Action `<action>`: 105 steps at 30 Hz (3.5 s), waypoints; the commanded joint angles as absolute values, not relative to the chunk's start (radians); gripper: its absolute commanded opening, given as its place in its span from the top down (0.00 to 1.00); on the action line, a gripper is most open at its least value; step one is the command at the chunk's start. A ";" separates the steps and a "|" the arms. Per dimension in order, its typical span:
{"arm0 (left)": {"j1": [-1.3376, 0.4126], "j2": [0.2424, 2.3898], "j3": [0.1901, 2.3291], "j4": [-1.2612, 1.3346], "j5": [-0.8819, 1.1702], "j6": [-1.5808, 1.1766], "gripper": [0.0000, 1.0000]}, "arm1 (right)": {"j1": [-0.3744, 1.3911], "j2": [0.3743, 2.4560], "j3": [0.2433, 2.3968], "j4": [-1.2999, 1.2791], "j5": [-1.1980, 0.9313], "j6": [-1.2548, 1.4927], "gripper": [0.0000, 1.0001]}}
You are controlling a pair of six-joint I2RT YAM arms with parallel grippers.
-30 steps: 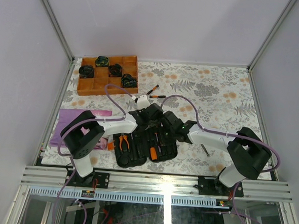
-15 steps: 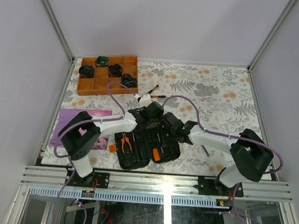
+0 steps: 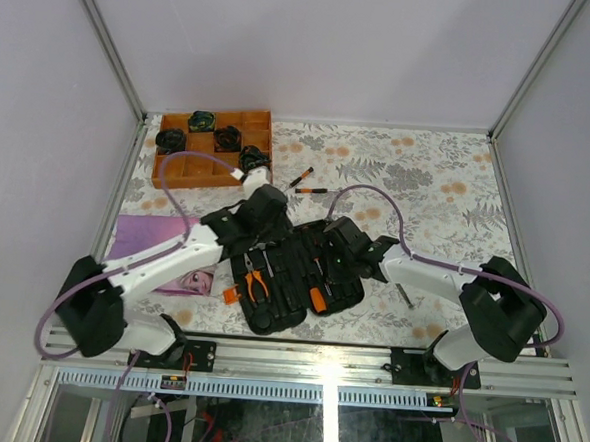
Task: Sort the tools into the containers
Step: Adjust the screwdriver in the storage box, then pick up the utility knife at the center of the board.
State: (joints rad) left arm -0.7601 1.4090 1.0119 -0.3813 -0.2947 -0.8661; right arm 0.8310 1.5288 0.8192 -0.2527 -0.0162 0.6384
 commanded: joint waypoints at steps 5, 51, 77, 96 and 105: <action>-0.683 1.146 0.797 -0.716 -0.363 -0.959 0.58 | 0.801 1.512 0.774 -0.334 0.072 0.639 0.79; -0.551 1.442 0.785 -0.181 -0.089 -0.736 0.48 | 0.687 1.076 0.744 -0.504 0.209 0.606 0.51; -0.544 1.036 0.892 -0.668 -0.260 -0.650 0.40 | 0.413 1.247 0.719 -0.570 0.144 0.502 0.44; -0.544 0.972 0.874 -0.716 -0.341 -0.615 0.40 | 0.372 1.520 0.830 -0.498 0.124 0.420 0.50; -0.544 0.965 0.871 -0.713 -0.341 -0.620 0.40 | 0.354 1.563 0.857 -0.489 0.114 0.394 0.54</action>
